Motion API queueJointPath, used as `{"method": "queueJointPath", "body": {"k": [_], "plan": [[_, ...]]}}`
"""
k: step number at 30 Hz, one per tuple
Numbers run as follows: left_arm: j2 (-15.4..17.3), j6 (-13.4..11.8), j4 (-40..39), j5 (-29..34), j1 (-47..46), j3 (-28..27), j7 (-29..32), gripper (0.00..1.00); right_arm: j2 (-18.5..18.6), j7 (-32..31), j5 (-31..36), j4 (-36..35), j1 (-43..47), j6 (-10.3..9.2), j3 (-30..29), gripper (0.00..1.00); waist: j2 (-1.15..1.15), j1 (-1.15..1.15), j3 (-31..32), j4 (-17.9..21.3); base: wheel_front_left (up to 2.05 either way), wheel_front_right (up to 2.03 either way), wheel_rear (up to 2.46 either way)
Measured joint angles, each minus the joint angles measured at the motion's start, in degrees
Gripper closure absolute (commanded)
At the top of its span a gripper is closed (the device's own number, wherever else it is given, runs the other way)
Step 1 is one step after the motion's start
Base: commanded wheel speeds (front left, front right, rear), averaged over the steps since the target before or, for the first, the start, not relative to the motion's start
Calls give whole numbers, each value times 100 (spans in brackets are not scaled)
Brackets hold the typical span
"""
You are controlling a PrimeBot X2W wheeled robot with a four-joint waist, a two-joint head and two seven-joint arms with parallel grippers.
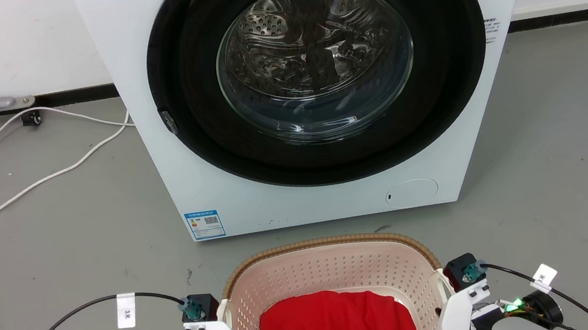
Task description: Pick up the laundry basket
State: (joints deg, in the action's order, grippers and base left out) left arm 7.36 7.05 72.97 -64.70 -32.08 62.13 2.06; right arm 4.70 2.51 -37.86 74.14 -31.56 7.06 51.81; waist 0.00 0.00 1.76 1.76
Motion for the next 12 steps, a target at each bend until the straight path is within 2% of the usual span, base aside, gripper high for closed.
{"method": "queueJointPath", "body": {"k": [12], "plan": [[11, 1, 5, -94, -63, 73, -23, 100, 0, -2, 0, -1, -3, 0, -30, 100, 0, 0, -45, -8, 0, 0, 0]]}}
